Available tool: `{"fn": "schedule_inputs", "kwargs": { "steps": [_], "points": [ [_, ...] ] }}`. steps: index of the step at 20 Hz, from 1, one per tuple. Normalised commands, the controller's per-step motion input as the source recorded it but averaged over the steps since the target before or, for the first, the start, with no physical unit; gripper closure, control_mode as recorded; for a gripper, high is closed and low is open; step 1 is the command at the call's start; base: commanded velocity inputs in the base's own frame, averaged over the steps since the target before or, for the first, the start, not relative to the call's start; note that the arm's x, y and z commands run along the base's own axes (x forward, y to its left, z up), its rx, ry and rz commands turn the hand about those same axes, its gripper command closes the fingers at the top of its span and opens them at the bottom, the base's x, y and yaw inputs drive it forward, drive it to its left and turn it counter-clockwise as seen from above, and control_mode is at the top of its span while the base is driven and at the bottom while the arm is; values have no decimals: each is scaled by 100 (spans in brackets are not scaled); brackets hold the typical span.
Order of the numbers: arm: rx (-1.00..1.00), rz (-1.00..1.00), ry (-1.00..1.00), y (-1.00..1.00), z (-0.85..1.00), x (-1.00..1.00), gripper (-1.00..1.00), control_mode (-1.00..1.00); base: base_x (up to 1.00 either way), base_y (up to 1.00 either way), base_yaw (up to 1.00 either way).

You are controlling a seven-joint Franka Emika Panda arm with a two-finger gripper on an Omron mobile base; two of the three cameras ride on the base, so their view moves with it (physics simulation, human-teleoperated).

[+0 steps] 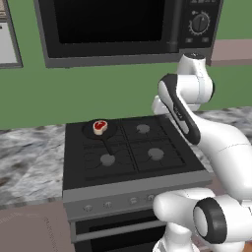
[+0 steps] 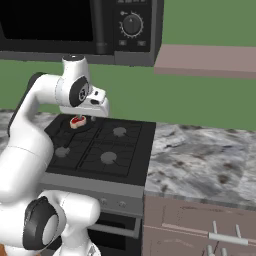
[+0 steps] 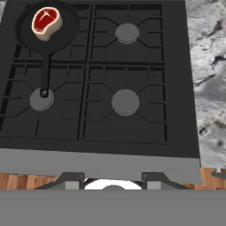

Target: Pick up the pan with the steak in it and place it on the dining table. Then place the steak on the plate.

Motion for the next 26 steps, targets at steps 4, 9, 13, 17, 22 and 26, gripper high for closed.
{"fn": "schedule_inputs", "kwargs": {
  "steps": [4,9,13,17,22,26],
  "points": [
    [1,0,0,18,-1,0,-100,-100,0,0,0],
    [1,0,0,45,-10,-1,-100,-100,0,0,0],
    [1,0,0,55,-14,-2,-100,-100,0,0,0],
    [3,0,0,51,-19,-14,-100,-100,0,0,0],
    [3,1,0,45,-22,-27,-100,-100,0,0,0],
    [1,2,0,37,-25,-35,-100,-100,0,0,0]
  ]
}}
